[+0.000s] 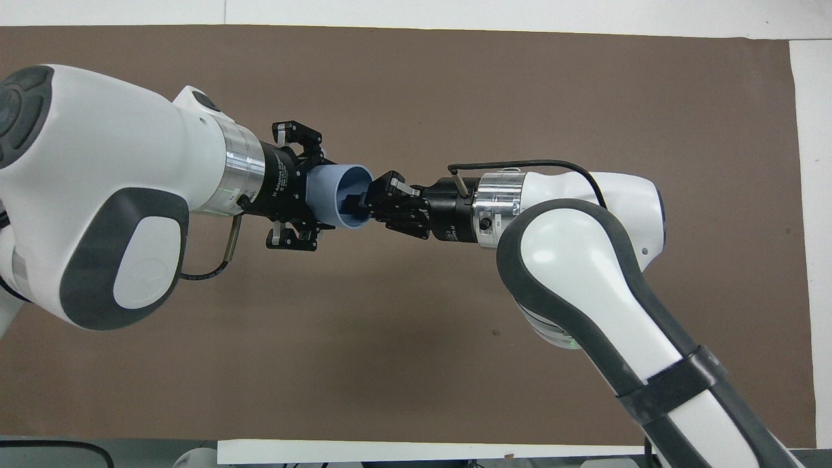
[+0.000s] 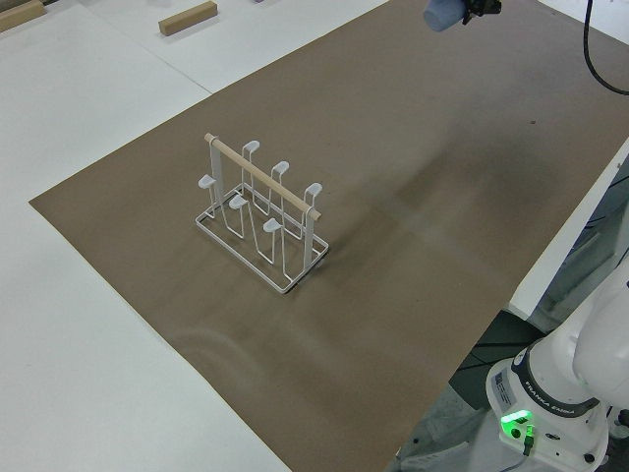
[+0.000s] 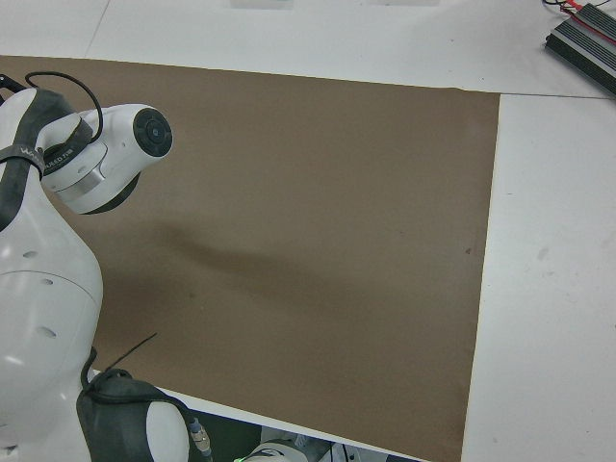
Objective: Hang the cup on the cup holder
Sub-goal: 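Carry the cup with the left gripper while the right gripper withdraws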
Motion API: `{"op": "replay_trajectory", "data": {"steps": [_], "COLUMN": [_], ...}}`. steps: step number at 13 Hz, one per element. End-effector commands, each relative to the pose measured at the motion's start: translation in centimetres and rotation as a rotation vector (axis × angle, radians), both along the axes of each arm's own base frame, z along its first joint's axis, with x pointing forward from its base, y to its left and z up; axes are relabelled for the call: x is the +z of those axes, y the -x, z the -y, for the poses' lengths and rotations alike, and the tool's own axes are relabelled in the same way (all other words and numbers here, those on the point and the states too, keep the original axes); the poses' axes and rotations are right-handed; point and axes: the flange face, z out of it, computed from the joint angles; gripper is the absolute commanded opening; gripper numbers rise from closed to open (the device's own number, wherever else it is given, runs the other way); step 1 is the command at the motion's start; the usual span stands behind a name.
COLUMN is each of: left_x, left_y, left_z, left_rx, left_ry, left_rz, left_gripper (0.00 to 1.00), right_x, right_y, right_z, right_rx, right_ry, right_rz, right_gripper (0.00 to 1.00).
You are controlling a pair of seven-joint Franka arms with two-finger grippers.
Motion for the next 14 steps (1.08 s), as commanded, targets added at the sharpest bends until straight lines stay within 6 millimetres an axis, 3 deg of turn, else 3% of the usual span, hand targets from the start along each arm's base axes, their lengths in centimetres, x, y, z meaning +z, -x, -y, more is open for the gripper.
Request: {"op": "replay_trajectory", "data": {"steps": [1, 3, 4, 6, 8, 10, 12, 14], "left_x": [-0.9, -1.8, -3.4, -7.1, -9.6, -11.6, -15.8, -17.6], "left_y": [-0.5, -1.1, -1.9, -2.8, -3.2, -3.4, -5.7, -7.4], "left_z": [-2.3, -4.5, -5.4, -7.3, -9.1, -11.3, -13.1, -14.0], "left_rx": [-0.043, -0.08, -0.11, -0.191, -0.258, -0.293, -0.206, -0.111], "left_ry": [-0.177, -0.381, -0.496, -0.791, -1.076, -1.361, -1.643, -1.822], "left_rz": [0.02, 0.057, 0.065, 0.054, 0.089, 0.139, 0.224, 0.276], "left_gripper": [0.0, 0.0, 0.0, 0.0, 0.0, 0.0, 0.0, 0.0], "right_x": [1.4, 4.1, 5.5, 7.7, 8.6, 10.7, 14.2, 16.9], "right_y": [-1.9, -4.6, -5.7, -6.6, -6.1, -5.1, -2.8, -1.7], "right_z": [3.0, 7.6, 10.4, 17.9, 26.2, 32.0, 35.3, 38.5], "right_rx": [-0.059, -0.022, 0.008, 0.043, 0.11, 0.216, 0.33, 0.31], "right_ry": [0.023, 0.204, 0.336, 0.63, 0.805, 0.974, 1.156, 1.15], "right_rz": [0.033, 0.185, 0.269, 0.386, 0.304, 0.184, 0.036, -0.044], "right_gripper": [1.0, 1.0, 1.0, 1.0, 1.0, 1.0, 1.0, 1.0]}}
